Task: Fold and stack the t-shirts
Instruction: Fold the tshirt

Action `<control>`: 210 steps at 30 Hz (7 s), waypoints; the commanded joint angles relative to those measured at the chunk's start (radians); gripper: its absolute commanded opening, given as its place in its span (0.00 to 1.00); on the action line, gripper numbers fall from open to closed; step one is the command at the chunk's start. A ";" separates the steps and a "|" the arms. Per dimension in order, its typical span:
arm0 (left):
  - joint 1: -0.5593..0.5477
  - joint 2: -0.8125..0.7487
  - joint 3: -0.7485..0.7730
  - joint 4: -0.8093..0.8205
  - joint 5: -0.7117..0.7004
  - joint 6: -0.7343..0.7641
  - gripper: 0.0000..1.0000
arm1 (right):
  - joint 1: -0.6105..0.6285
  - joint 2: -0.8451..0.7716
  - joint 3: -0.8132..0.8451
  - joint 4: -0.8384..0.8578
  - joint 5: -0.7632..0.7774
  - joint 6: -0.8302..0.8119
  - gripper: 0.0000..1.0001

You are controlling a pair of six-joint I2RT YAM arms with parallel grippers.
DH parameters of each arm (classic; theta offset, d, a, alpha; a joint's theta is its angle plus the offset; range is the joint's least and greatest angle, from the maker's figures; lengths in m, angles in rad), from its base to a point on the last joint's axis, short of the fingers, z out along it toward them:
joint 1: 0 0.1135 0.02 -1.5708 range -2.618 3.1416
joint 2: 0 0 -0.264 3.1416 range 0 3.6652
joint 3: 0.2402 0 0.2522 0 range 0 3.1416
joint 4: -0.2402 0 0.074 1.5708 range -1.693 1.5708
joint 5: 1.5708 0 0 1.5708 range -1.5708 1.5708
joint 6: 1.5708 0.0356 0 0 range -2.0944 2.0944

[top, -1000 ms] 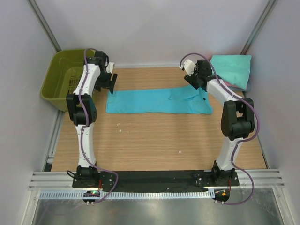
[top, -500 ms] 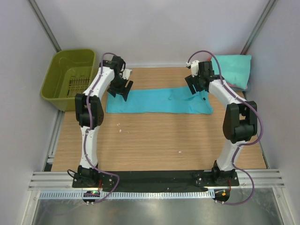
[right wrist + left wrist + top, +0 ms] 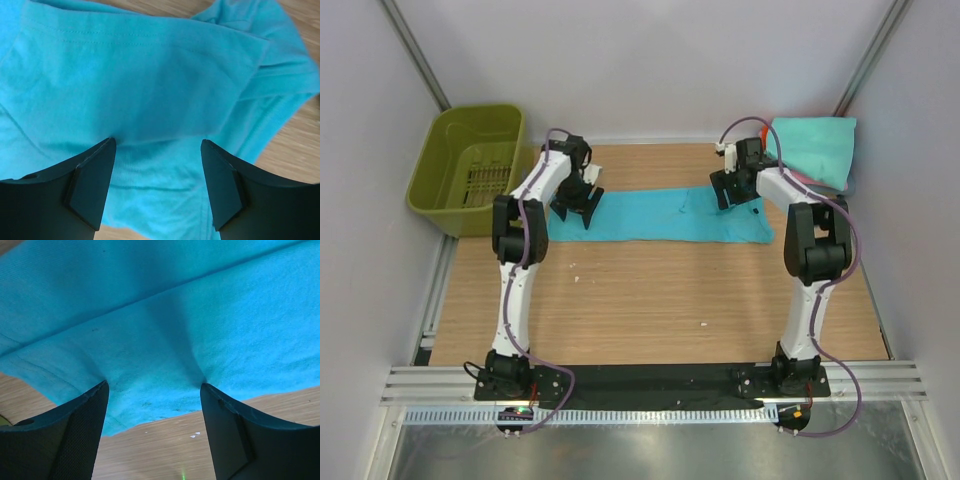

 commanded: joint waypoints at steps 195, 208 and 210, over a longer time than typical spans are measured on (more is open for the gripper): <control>-0.952 -0.266 -0.503 0.157 -0.202 0.064 1.00 | 0.231 0.630 0.970 -0.040 0.094 0.032 0.89; -0.983 -0.353 -0.391 0.147 -0.417 0.101 1.00 | 0.145 0.196 0.824 -0.070 0.160 0.087 0.91; -0.983 -0.449 -0.385 0.178 -0.559 0.121 1.00 | 0.130 0.050 0.739 -0.086 0.157 0.186 0.92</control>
